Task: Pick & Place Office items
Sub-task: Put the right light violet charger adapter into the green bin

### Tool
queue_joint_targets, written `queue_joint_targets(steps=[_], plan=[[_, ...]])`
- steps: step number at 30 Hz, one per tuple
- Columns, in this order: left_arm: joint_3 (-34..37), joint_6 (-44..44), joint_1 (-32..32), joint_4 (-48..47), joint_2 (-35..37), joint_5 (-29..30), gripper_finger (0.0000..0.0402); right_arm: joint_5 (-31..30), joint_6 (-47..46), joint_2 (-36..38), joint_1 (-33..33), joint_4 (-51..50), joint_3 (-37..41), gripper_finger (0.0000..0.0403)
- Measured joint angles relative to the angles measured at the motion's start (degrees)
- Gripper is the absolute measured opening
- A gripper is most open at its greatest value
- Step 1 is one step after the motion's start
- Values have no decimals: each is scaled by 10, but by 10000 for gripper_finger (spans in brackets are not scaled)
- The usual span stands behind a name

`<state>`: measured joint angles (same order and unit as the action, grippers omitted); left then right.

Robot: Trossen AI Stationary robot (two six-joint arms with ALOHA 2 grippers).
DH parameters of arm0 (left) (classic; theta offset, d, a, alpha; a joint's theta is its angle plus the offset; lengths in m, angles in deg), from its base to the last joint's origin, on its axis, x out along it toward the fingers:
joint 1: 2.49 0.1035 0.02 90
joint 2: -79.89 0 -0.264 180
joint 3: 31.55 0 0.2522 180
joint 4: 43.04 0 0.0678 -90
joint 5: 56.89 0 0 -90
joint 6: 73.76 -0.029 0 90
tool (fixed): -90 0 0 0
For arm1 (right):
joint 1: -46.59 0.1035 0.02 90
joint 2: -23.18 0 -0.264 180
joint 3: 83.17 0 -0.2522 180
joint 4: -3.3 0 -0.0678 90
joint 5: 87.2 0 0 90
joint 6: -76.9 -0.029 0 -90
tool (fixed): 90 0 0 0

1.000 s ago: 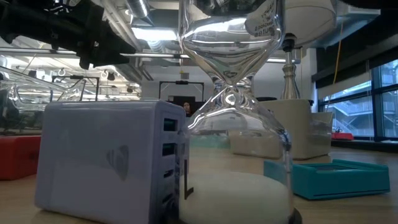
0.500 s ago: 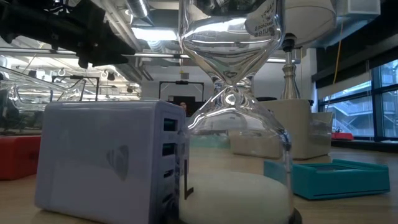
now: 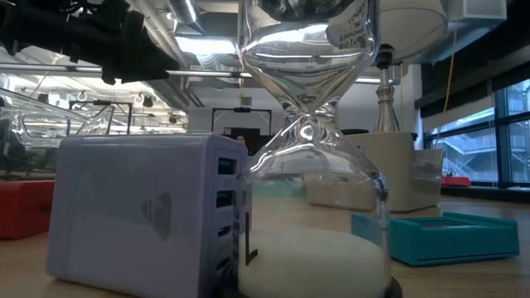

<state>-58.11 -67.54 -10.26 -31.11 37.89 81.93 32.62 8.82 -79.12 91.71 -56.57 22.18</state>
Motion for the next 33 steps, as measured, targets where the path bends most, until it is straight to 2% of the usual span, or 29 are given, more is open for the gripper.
queue_joint_targets(steps=[6, 10, 12, 15, 20, 23, 25, 27, 30, 33], plan=[[0, 0, 0, 3, 0, -3, 251, -19, 32, 27, -5, -26, -5, 123], [0, 0, 0, 15, 0, -3, 251, -81, 57, 62, -19, -103, -45, 124], [0, 2, 0, 17, 0, -4, 251, -144, 83, 77, -31, -146, -78, 131], [0, 5, 0, 22, 0, -4, 251, -278, 147, 89, -55, -200, -136, 133], [0, 18, 0, 29, 0, -5, 251, -534, 320, 94, -104, -193, -216, 132], [0, 31, 0, 29, 0, -4, 251, -636, 432, 95, -144, -149, -229, 132], [0, 36, 0, 29, 0, -3, 251, -656, 514, 94, -182, -110, -229, 133], [0, 36, 0, 29, 0, -3, 251, -648, 591, 91, -227, -73, -229, 133], [0, 37, 0, 29, 0, -3, 251, -596, 682, 86, -301, -35, -228, 133], [0, 37, 0, 29, 0, -3, 251, -543, 732, 87, -375, 6, -229, 134]])
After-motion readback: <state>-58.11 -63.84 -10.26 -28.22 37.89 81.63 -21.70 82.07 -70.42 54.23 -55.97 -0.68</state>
